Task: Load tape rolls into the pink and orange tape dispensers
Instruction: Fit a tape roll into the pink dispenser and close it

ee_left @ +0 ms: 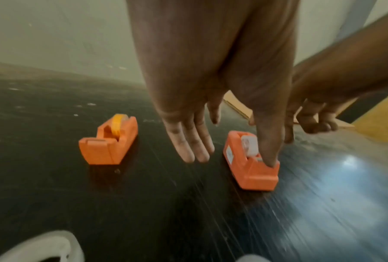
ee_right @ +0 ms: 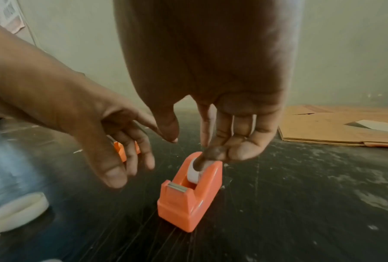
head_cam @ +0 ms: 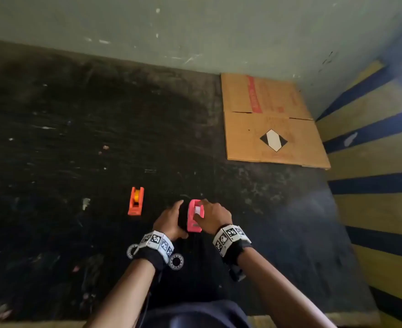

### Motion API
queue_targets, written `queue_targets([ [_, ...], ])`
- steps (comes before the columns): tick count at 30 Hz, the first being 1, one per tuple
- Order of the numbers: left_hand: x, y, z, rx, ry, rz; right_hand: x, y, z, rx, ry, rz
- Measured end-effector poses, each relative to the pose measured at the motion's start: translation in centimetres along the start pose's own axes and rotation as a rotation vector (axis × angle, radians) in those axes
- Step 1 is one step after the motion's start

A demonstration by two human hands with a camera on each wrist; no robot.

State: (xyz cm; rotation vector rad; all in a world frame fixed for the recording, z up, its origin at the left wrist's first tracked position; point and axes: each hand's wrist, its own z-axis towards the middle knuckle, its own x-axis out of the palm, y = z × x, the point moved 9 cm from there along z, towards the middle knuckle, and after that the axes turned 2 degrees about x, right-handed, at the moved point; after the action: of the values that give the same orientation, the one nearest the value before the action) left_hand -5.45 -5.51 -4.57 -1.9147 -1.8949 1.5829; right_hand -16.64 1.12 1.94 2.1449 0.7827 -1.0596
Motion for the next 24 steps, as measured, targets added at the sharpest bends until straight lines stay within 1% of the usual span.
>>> queue_targets([
  [2, 0.6, 0.0, 0.6, -0.005, -0.015, -0.010, 0.0, 0.2, 0.6, 0.003, -0.009, -0.030],
  [4, 1.8, -0.2, 1.1, -0.011, 0.005, -0.023, 0.2, 0.3, 1.0, 0.016, -0.004, -0.041],
  [7, 3.1, -0.6, 2.1, 0.025, -0.012, -0.021, 0.6, 0.8, 1.8, 0.007, 0.025, -0.063],
  [12, 3.4, -0.7, 4.0, 0.076, -0.111, -0.056, 1.7, 0.6, 4.1, -0.002, 0.040, -0.095],
  [17, 2.8, -0.7, 5.7, 0.078, -0.192, -0.121, 1.3, 0.5, 6.7, -0.025, 0.019, -0.150],
  [20, 2.6, -0.8, 6.5, 0.098, -0.187, -0.110, 0.8, 1.0, 7.7, -0.068, 0.018, -0.199],
  [24, 2.9, 0.0, 6.8, 0.075, -0.191, -0.112, 0.5, 1.5, 7.5, -0.113, 0.040, -0.243],
])
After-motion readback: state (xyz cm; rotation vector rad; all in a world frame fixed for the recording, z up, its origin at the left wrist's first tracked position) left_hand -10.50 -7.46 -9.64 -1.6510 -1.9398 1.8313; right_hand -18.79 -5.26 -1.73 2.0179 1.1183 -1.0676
